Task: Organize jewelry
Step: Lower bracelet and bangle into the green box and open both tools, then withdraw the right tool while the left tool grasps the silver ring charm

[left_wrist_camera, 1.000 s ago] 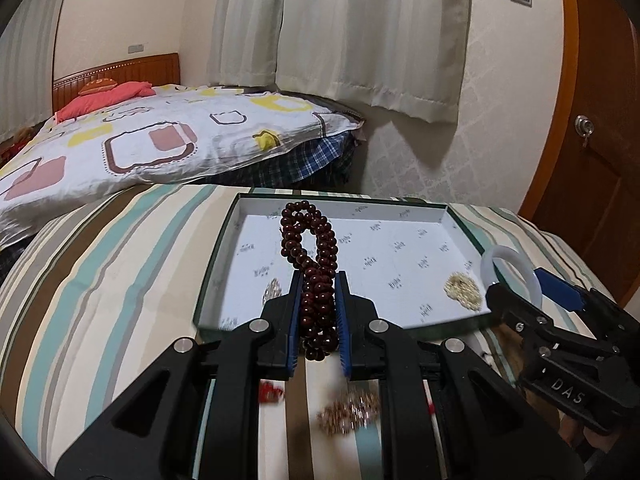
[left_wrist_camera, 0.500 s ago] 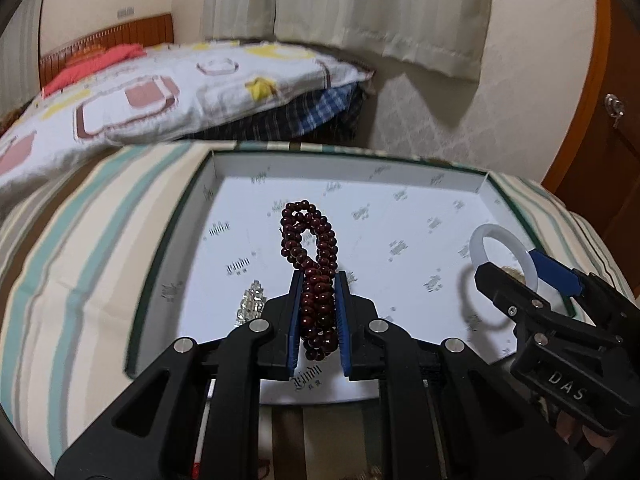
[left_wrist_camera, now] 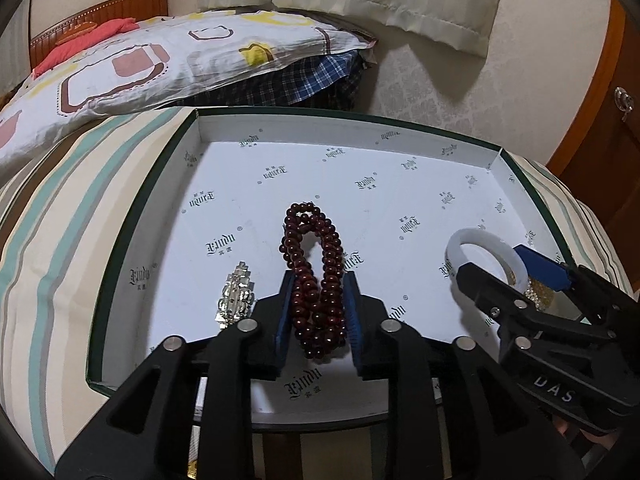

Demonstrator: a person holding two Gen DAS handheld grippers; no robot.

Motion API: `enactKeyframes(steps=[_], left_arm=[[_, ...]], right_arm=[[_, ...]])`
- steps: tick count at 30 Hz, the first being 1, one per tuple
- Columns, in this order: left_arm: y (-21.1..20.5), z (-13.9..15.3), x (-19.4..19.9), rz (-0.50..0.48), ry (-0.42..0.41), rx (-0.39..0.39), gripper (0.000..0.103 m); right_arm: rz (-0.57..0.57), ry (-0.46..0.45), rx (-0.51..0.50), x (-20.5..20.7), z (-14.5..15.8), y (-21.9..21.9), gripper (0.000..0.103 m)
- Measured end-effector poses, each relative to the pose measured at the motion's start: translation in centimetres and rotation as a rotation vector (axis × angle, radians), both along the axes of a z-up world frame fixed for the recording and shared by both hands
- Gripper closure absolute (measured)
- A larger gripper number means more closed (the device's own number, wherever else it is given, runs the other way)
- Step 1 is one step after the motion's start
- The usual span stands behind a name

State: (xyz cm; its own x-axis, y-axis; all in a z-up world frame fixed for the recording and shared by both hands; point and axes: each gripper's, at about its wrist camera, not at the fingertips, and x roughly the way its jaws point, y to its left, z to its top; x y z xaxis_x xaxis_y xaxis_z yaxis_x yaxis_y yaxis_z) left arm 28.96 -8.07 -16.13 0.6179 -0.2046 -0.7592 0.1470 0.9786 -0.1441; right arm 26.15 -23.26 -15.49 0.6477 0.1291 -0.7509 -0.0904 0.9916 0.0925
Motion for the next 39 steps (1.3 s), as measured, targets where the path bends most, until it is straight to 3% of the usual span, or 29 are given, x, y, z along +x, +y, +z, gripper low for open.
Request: enactKeyframes(steps=[2,5,16,27,39], left_arm=[[-0.1,0.1,-0.1,-0.002,-0.001,0.001,0.074],[-0.1,0.1,-0.1,0.003,-0.001,0.002,0.058],[0.5,2.1,-2.2,0.023,-0.060,-0.019,0.050],[2.3,5.1,-9.0,0.077,-0.162,-0.050,0.049],[3.0,3.2,-17.5,0.090,-0.141,-0.055,0.049]], right_arm=[[0.002,0.001,0.005,0.0,0.0,-0.1,0.034],[0.001,-0.006,0.002,0.0,0.1,-0.1,0.033],[-0.008,-0.066,-0.008,-1.8,1.9,-0.3,0.033],[-0.069,-0.153,-0.027,-8.0,4.5,-1.9,0.033],[-0.117,-0.180,-0.046,-16.5,3.9,-2.9,0.033]])
